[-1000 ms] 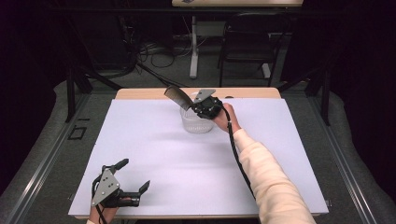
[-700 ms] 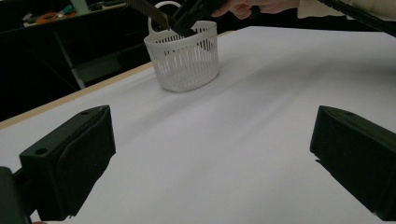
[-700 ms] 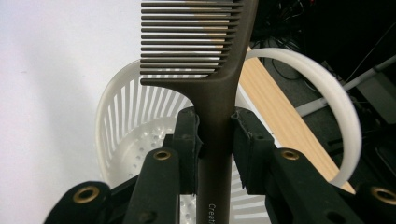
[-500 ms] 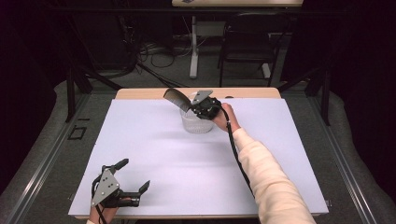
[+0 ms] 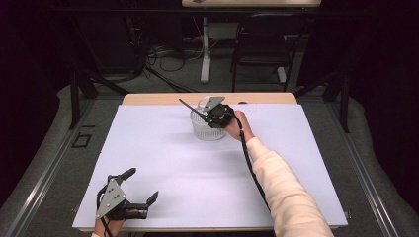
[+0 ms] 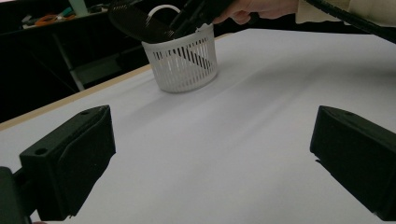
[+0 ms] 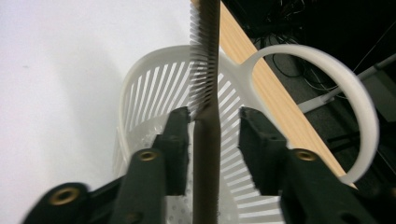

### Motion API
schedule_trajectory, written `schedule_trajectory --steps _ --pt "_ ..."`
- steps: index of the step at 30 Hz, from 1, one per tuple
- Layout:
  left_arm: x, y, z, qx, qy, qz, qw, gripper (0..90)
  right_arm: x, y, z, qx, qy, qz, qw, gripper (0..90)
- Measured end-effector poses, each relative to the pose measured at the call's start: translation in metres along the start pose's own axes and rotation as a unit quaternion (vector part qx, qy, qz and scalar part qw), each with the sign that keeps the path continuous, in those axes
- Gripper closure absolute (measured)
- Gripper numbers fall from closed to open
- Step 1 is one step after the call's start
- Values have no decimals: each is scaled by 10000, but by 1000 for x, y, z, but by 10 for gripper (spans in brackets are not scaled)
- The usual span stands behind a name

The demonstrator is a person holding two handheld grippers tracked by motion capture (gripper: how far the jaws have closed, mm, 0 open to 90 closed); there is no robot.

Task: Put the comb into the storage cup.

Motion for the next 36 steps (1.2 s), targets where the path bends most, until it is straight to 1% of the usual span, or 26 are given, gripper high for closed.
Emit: schedule_trajectory --steps 1,2,3,11,16,17,18,19,21,24,25,27,29,30,31,32,33,36 --pt "0 0 0 5 -1 -7 10000 1 3 0 0 -36 -23 6 10000 594" --pt "0 0 0 4 -3 -2 10000 1 4 0 1 4 -32 19 10000 581" --pt "0 0 0 1 -3 4 10000 1 6 1 2 -2 15 -2 10000 561" --pt "-1 0 0 -6 -17 13 10000 1 20 2 4 -201 59 73 9998 424" --pt "0 0 0 -11 -15 21 10000 1 30 3 5 -338 76 171 9993 341" --pt "0 0 0 -11 -15 21 10000 1 30 3 5 -338 76 171 9993 341" --pt "-1 0 0 -4 -23 16 10000 1 32 2 5 -427 68 235 9988 289" --pt "-1 0 -1 -5 -27 14 10000 1 34 2 5 -407 46 249 9989 272" --pt "-1 0 0 -10 -22 17 10000 1 37 3 5 -491 45 284 9984 236" --pt "-1 0 0 -6 -28 18 10000 0 40 3 5 -534 88 326 9980 213" --pt "-1 0 0 0 -26 15 10000 0 44 2 5 -592 58 378 9975 181" --pt "-1 0 -1 -7 -45 11 10000 0 47 3 5 -628 80 384 9973 142" --pt "-1 1 0 2 -33 12 10000 1 50 3 4 -663 67 441 9968 126" --pt "-1 1 0 -6 -28 21 10000 1 52 3 4 -676 100 409 9968 104" --pt "-1 1 0 -9 -15 25 10000 1 54 3 3 -729 66 418 9964 87" --pt "0 0 0 -15 -18 30 10000 1 55 4 2 -709 80 450 9964 74" --pt "0 0 0 -20 -20 32 10000 1 57 4 1 -738 29 486 9961 57" --pt "0 0 0 0 -23 36 10000 1 61 5 -3 -742 -15 506 9960 34"
Point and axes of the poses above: each handheld gripper's, and its own axes: x roughly backward along the jaws, z roughly out of its top, y roughly to its right, the point moved 9 cm from there along -x, roughly forward along the jaws, and after that the axes turned 5 degrees about -y, right-handed, at the moved point
